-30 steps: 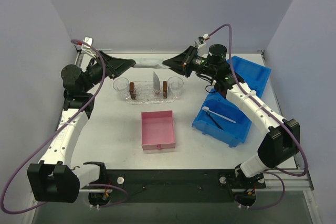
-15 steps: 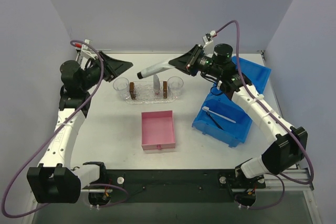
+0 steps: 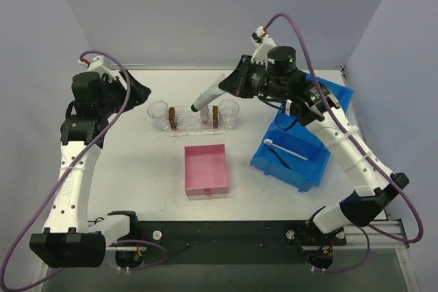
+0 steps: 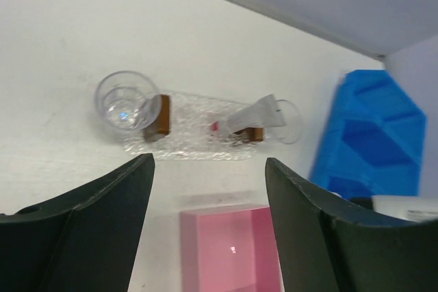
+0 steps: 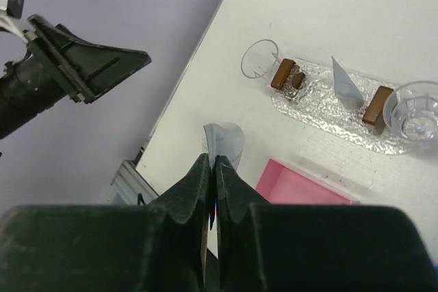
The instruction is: Prepare toiletry sets of a toothbrush and toothpaste on the tray
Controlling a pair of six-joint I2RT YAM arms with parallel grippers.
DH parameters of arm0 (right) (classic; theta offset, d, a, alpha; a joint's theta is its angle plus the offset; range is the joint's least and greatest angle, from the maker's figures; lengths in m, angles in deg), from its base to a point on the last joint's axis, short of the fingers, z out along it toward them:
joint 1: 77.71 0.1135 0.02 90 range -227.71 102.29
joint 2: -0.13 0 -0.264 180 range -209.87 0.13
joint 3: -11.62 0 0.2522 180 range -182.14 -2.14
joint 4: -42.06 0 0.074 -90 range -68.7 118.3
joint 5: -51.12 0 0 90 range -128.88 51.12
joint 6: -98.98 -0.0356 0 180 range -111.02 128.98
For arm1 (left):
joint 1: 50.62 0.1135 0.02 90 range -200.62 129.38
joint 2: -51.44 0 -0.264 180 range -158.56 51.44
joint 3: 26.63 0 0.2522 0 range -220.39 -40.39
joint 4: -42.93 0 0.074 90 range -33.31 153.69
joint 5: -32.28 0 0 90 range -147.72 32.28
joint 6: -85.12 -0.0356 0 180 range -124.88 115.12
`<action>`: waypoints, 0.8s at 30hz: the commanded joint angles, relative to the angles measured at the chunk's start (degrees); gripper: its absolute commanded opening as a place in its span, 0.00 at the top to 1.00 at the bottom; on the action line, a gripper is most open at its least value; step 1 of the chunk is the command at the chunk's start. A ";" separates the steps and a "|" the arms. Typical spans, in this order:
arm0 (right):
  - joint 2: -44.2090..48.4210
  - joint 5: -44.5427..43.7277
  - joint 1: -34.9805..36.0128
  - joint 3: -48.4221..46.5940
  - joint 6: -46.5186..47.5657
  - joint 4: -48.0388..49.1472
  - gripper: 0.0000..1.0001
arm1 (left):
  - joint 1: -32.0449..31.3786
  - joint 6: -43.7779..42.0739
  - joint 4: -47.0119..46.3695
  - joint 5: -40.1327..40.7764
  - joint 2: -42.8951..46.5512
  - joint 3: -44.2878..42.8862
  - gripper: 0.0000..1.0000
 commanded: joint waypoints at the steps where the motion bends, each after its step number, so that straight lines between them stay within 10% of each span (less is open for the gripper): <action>1: -4.97 -8.08 6.49 -9.39 13.49 -8.08 1.00 | 0.27 -8.11 12.52 13.39 1.03 -2.03 0.24; 24: -33.27 -17.14 13.18 -32.95 34.24 -7.47 1.00 | -4.29 -12.41 8.14 14.45 4.55 4.39 0.24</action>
